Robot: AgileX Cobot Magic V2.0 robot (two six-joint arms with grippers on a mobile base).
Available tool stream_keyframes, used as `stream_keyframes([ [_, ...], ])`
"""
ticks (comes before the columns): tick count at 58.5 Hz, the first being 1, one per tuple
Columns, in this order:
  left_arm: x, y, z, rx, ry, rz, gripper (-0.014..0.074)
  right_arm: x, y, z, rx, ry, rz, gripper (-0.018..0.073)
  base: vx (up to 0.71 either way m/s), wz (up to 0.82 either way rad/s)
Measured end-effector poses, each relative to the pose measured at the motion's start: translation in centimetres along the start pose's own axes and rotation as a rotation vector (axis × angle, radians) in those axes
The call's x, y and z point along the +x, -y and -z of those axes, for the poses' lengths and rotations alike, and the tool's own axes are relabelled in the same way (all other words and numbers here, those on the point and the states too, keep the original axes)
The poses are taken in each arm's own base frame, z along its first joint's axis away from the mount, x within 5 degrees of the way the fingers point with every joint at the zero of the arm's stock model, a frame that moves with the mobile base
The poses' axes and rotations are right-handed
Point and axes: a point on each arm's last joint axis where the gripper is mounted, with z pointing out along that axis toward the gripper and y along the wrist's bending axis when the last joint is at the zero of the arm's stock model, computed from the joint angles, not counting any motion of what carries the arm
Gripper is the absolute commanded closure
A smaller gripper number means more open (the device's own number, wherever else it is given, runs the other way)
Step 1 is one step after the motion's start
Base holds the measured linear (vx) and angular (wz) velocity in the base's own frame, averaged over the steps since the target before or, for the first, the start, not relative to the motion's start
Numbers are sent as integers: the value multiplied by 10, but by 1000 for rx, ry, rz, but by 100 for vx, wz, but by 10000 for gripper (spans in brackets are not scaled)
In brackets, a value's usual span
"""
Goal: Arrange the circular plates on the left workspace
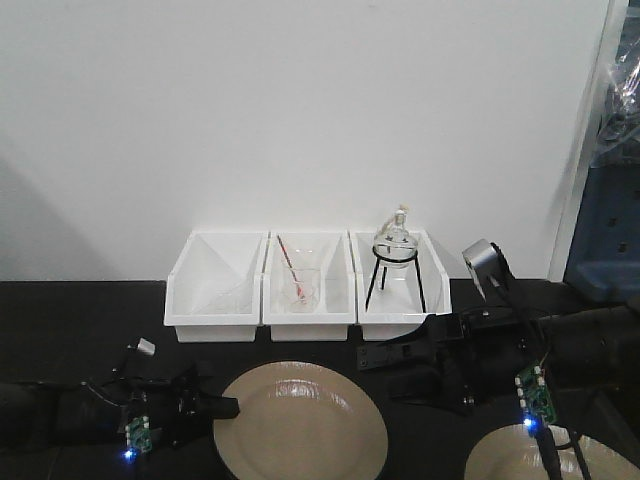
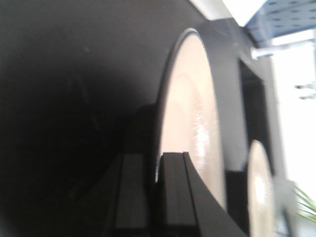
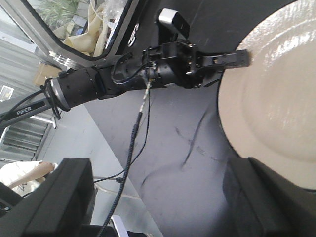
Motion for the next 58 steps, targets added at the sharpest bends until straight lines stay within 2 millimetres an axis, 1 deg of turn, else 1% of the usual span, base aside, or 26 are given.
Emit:
stream_keyframes([
  [7,1,1,-3,-14,10,-53,281,0,0,0,-3,-3,0,-23,0,0],
  [13,0,-1,-4,-48,25,-78,172,0,0,0,-4,-4,0,-23,0,0],
  [19,-1,-4,-4,-80,37,-91,106,0,0,0,-4,-4,0,-23,0,0],
  [23,-1,-6,-4,-109,36,-112,89,0,0,0,-4,-4,0,-23,0,0],
  [34,1,-13,-2,-175,-1,-192,90,1,0,0,-5,-6,0,-23,0,0],
  [42,-4,-18,7,-173,-16,-209,90,1,-1,0,-6,-6,0,-23,0,0],
  [48,-13,-19,22,-163,0,-217,90,1,-1,0,-7,-7,0,-23,0,0],
  [52,-22,-16,37,-151,27,-222,90,1,-1,0,-7,-7,0,-23,0,0],
  [53,-26,-14,44,-143,40,-224,90,1,-1,0,-7,-7,0,-23,0,0],
  [58,-35,-5,65,-109,76,-236,101,1,-1,0,-7,-7,0,-23,0,0],
])
